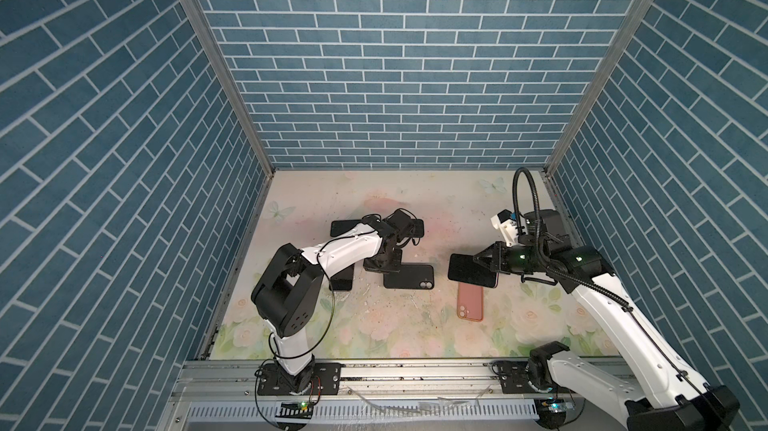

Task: Put the phone into the phone case

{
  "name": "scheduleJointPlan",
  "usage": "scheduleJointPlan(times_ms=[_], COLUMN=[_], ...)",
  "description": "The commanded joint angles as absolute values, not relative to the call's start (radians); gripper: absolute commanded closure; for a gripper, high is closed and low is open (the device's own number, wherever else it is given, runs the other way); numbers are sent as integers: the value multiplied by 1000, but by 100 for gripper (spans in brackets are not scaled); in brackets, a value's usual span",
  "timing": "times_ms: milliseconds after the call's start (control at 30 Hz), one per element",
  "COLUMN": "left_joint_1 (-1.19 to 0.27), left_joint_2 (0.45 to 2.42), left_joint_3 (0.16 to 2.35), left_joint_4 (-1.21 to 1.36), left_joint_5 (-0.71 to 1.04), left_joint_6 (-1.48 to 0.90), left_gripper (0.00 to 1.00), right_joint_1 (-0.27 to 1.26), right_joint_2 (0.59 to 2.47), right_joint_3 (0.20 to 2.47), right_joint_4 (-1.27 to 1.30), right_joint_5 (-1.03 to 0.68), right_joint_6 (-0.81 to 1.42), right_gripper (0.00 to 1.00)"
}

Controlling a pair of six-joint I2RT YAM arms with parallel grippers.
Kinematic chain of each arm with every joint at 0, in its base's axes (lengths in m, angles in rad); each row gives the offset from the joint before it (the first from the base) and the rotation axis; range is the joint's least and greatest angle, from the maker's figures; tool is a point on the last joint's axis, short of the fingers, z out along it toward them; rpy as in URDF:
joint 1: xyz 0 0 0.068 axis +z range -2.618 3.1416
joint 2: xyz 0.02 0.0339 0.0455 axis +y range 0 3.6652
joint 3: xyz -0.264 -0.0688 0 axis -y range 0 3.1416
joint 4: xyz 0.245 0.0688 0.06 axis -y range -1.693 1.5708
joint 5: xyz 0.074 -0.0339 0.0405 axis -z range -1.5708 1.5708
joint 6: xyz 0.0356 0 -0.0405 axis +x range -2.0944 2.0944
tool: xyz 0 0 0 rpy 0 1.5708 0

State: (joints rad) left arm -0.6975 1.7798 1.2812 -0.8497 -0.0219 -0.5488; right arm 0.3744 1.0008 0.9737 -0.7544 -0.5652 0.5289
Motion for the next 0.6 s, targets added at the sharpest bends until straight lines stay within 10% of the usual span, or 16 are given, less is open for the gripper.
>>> scheduleJointPlan(times_ms=[0, 367, 567], left_joint_1=[-690, -688, -675], left_joint_2=[1798, 1802, 1733], left_joint_3=[1267, 1231, 1239], left_joint_4=[-817, -756, -741], left_joint_5=[-5, -48, -81], left_joint_6=[-494, -473, -483], left_gripper=[100, 98, 66], right_joint_1=[379, 382, 383], right_joint_2=[1011, 1068, 1124], right_joint_3=[954, 943, 985], right_joint_4=[-640, -615, -627], right_joint_5=[-631, -675, -703], right_joint_6=[597, 601, 580], right_gripper=[100, 100, 100])
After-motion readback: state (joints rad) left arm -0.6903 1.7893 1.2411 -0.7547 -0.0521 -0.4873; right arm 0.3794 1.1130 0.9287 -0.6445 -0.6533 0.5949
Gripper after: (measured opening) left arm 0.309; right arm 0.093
